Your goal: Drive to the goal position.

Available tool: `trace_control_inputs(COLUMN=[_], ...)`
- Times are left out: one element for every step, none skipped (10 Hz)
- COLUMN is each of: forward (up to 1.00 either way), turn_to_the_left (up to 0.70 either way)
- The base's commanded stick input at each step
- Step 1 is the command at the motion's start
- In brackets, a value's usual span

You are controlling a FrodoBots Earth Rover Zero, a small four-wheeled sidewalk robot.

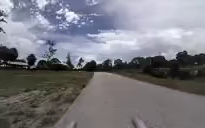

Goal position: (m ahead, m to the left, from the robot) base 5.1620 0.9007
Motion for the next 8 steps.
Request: trace_control_inputs(forward=[0.85,0.85,0.85,0.85,0.85,0.85,0.85,0.85], turn_to_the_left=[0.0,0.0,0.0,0.0,0.0,0.0,0.0,0.0])
